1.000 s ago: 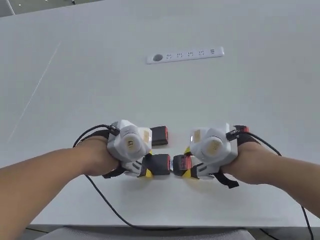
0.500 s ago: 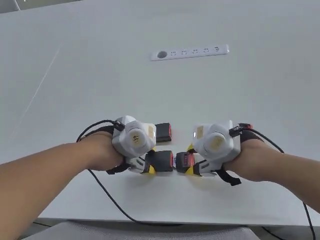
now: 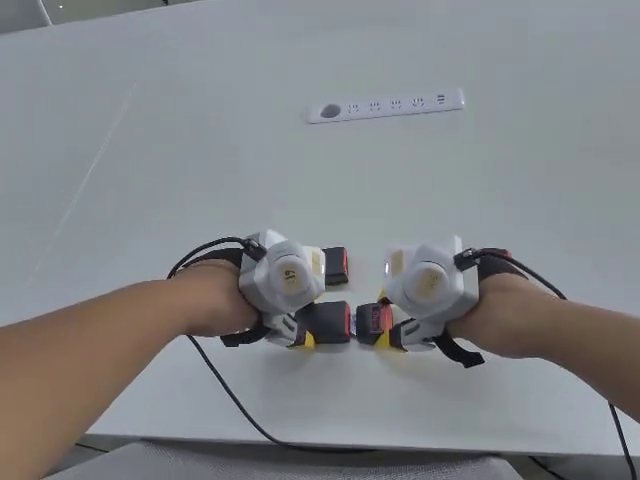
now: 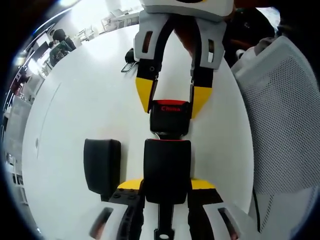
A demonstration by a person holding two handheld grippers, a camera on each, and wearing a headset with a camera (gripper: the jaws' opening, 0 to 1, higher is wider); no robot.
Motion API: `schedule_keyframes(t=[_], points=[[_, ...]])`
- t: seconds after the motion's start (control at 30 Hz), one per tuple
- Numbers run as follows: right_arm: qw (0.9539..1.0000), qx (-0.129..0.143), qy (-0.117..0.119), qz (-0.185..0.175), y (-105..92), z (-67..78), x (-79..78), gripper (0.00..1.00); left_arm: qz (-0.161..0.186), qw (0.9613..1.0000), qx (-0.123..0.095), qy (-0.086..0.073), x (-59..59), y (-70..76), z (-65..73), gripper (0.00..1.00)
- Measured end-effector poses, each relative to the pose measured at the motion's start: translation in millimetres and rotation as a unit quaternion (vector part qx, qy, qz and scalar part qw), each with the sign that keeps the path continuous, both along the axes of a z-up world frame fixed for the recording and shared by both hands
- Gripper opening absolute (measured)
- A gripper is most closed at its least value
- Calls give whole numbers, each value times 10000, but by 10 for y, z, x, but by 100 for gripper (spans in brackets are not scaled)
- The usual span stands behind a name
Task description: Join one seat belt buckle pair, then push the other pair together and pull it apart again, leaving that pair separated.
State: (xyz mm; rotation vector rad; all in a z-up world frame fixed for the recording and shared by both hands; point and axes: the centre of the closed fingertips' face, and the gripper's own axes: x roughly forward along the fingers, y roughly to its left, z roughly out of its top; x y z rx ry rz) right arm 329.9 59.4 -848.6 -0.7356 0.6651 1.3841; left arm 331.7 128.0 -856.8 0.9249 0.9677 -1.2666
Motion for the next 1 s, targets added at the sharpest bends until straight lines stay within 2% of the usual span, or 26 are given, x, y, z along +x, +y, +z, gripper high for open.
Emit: schedule_keyframes(t=[0.13,0.3,0.47,0.6,0.77,1.0], points=[[10000,-18,-63,17,1,20,-11,33,-72,9998,33,-170,-2,16,15,34],[10000,57,-14,6,-6,96,-62,33,47,9992,-289,-265,5,3,182,34],[9995,282,-59,-103,18,309,-39,31,76,9975,-541,-454,58,-65,381,37],[9994,285,-173,-72,10,392,0,31,90,9961,-633,-608,185,-117,476,37],[9993,220,-287,-118,-84,466,118,32,138,9946,-666,-783,412,-140,531,38],[9987,57,-437,-253,-354,510,400,33,337,9930,-745,-849,681,-94,581,40]])
